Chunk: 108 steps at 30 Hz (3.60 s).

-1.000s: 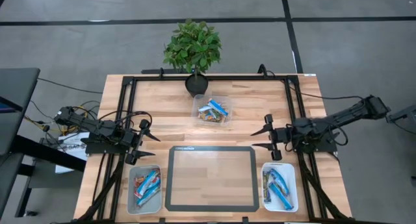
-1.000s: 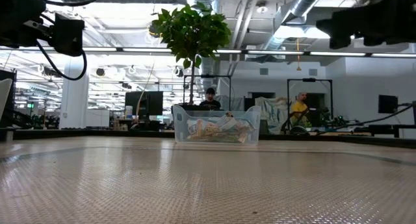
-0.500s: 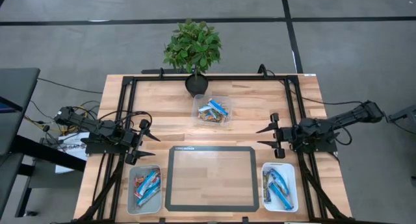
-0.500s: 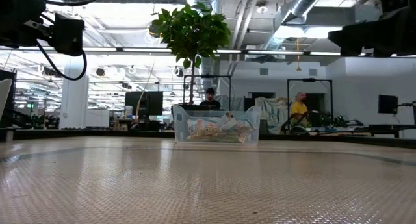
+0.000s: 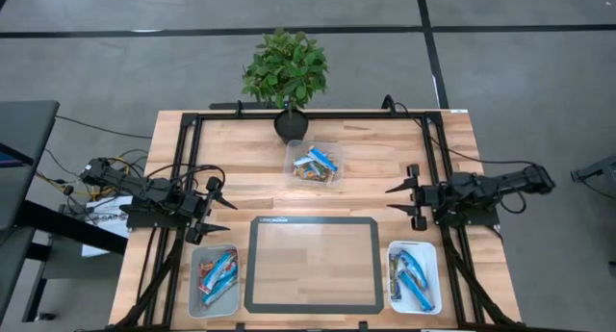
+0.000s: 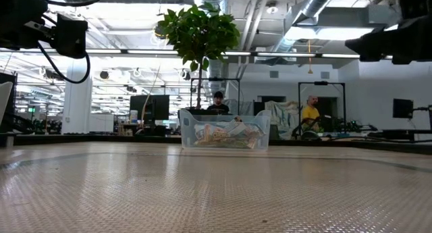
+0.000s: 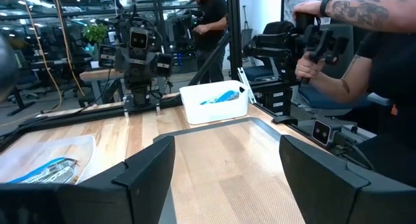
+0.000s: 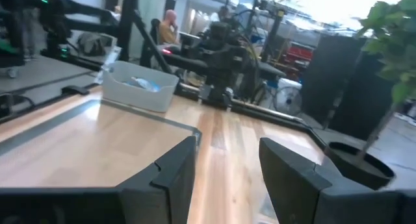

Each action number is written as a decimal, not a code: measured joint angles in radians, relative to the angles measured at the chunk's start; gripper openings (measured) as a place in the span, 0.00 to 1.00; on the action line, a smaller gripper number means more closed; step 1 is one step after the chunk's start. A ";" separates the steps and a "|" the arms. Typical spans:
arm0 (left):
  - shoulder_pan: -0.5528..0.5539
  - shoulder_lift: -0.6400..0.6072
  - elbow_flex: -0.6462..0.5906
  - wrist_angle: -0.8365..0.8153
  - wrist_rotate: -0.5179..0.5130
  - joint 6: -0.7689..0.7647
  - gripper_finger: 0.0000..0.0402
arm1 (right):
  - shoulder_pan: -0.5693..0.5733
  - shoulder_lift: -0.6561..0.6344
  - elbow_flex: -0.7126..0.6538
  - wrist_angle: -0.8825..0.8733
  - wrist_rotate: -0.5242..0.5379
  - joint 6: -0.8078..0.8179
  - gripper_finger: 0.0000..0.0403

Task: Pick and place Granola Bars by type
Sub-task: Return to Home Position

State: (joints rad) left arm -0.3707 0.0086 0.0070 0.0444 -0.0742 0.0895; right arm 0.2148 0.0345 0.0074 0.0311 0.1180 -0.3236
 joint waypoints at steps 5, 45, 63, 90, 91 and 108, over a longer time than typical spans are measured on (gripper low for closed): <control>0.000 0.000 0.000 0.000 0.000 -0.001 0.67 | -0.048 0.012 0.000 0.000 0.005 0.028 0.41; 0.000 0.000 0.000 0.000 0.000 0.000 0.67 | -0.113 0.012 0.000 0.000 0.012 0.088 0.41; 0.000 0.000 0.000 0.000 0.000 -0.001 0.67 | -0.113 0.012 -0.001 0.000 0.012 0.088 0.41; 0.000 0.000 0.000 0.000 0.000 -0.003 0.67 | -0.113 0.012 -0.001 0.000 0.012 0.088 0.41; 0.000 0.000 0.000 0.000 0.000 -0.003 0.67 | -0.113 0.012 -0.001 0.000 0.012 0.088 0.41; 0.000 0.000 0.000 0.000 0.000 0.001 0.67 | -0.113 0.012 -0.001 0.000 0.012 0.088 0.41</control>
State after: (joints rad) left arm -0.3706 0.0086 0.0069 0.0444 -0.0742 0.0901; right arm 0.1020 0.0463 0.0067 0.0307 0.1301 -0.2352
